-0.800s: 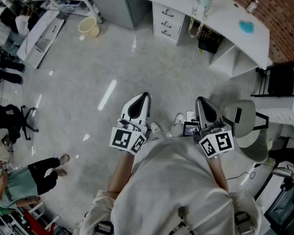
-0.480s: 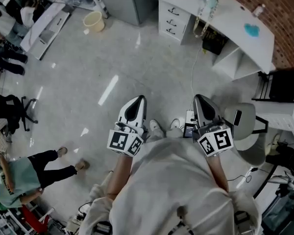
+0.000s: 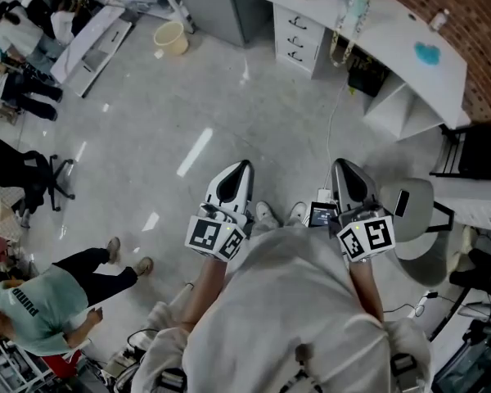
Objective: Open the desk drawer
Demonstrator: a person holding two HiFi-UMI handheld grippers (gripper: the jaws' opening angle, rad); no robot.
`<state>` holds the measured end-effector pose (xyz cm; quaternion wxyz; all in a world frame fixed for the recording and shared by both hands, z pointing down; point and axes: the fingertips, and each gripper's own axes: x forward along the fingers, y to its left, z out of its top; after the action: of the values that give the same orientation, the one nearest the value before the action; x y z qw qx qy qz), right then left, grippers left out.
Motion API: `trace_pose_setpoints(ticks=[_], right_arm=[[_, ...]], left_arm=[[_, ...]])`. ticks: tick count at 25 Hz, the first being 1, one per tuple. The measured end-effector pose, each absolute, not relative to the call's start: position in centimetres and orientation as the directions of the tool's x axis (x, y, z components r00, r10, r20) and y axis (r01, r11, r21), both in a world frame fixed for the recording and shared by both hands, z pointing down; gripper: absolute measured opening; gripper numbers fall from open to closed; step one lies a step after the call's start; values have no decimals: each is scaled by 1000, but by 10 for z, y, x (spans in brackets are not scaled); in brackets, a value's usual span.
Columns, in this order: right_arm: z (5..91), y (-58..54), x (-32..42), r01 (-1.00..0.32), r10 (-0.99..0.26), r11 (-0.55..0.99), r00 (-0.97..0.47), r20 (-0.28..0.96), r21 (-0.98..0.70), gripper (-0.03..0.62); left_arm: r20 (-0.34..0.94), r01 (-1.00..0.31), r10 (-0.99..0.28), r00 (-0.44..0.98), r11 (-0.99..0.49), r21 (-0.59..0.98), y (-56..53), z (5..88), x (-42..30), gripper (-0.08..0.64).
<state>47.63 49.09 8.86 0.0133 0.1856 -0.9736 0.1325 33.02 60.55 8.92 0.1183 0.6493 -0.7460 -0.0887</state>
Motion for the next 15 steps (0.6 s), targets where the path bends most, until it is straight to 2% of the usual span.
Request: trace_pose_setpoints(ticks=[15], right_arm=[[91, 469, 504, -320, -317, 920, -947, 51, -226, 26]], left_arm=[[39, -940, -981, -192, 195, 278, 587, 82, 356, 8]])
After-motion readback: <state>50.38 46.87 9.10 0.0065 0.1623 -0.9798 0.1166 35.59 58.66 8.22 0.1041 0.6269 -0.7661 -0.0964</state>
